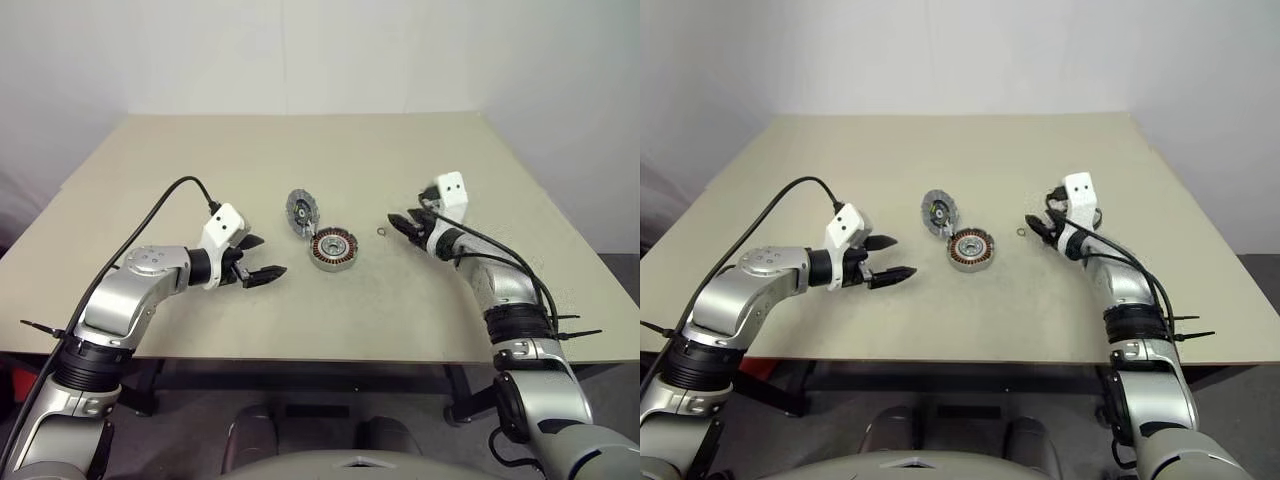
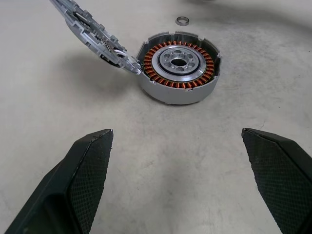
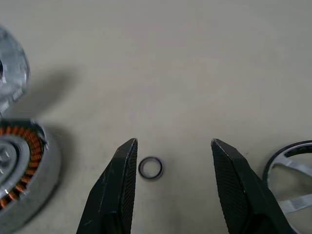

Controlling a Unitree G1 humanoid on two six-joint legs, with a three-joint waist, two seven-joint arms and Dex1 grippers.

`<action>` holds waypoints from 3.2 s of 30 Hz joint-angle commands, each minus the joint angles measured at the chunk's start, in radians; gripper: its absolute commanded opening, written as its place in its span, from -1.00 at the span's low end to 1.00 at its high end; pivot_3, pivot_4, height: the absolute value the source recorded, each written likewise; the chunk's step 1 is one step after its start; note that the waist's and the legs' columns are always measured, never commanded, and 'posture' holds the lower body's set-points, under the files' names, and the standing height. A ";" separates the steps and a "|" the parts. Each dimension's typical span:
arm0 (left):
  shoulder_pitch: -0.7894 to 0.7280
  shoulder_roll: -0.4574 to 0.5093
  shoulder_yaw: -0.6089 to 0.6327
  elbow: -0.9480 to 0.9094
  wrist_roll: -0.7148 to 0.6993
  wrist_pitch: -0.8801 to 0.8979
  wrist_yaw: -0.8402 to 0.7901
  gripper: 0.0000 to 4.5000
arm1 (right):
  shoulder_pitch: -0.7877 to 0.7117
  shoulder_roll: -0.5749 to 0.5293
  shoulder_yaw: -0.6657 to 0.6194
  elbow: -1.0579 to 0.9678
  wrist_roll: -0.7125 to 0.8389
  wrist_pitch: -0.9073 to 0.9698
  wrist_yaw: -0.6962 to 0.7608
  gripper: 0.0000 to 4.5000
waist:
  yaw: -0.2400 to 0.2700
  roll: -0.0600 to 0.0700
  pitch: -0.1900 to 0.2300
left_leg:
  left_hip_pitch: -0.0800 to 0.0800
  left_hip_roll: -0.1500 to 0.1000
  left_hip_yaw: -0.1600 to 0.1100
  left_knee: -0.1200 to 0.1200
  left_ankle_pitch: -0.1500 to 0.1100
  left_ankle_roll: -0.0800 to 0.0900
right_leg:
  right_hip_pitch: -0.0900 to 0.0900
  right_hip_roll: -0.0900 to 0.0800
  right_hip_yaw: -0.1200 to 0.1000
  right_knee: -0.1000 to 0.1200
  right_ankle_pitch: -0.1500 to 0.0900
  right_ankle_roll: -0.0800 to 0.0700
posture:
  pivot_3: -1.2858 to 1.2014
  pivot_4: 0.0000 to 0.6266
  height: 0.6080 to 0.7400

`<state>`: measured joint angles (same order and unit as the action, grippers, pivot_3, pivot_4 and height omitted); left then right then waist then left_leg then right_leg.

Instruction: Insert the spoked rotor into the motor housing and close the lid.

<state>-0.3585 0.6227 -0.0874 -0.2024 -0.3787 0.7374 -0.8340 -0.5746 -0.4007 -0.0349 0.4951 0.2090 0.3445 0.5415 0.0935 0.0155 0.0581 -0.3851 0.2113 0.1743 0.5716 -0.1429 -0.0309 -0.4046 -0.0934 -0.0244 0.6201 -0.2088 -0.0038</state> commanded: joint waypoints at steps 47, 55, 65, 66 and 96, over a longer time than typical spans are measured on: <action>0.004 0.018 0.035 -0.034 -0.001 -0.014 0.018 1.00 | -0.155 0.046 0.032 0.324 -0.123 -0.067 0.010 -0.51 | -0.001 0.000 0.000 | 0.001 0.001 0.000 0.001 0.000 0.000 | 0.001 0.000 0.000 0.000 0.000 -0.001 | 0.03 -1.00 1.00; 0.004 0.018 0.037 -0.031 0.000 -0.017 0.019 1.00 | -0.158 0.034 0.028 0.334 -0.137 -0.080 0.012 -0.51 | 0.000 0.000 0.000 | 0.001 0.001 0.000 0.001 0.000 0.000 | 0.001 0.000 0.000 0.000 0.000 -0.001 | 0.03 -1.00 1.00; 0.017 0.022 0.037 -0.024 -0.001 -0.019 0.012 1.00 | -0.131 0.035 0.005 0.129 -0.083 -0.011 0.061 -0.70 | 0.000 0.000 0.000 | 0.001 0.001 0.000 0.001 0.000 0.000 | 0.001 0.000 0.000 0.000 0.000 -0.001 | 0.03 -1.00 1.00; 0.021 0.026 0.032 -0.023 0.003 -0.021 0.008 1.00 | -0.126 0.037 0.005 0.082 -0.074 0.011 0.066 -0.70 | 0.000 0.000 0.000 | 0.000 0.001 0.000 0.000 0.000 0.000 | 0.000 0.000 0.000 0.000 0.001 -0.001 | 0.03 -1.00 1.00; 0.050 0.060 -0.032 0.000 0.084 -0.076 -0.025 1.00 | 0.017 0.161 0.174 -0.301 -0.043 0.286 0.107 -0.70 | 0.000 0.000 0.000 | 0.001 0.002 0.000 -0.002 0.000 -0.001 | -0.001 0.002 0.001 0.000 0.000 0.000 | 0.03 -1.00 1.00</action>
<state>-0.3031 0.6682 -0.1233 -0.1944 -0.3039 0.6760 -0.8562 -0.5494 -0.2438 0.1371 0.2075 0.1600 0.6409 0.6511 0.0935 0.0151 0.0583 -0.3840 0.2137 0.1743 0.5699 -0.1424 -0.0319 -0.4052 -0.0911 -0.0236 0.6196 -0.2088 -0.0041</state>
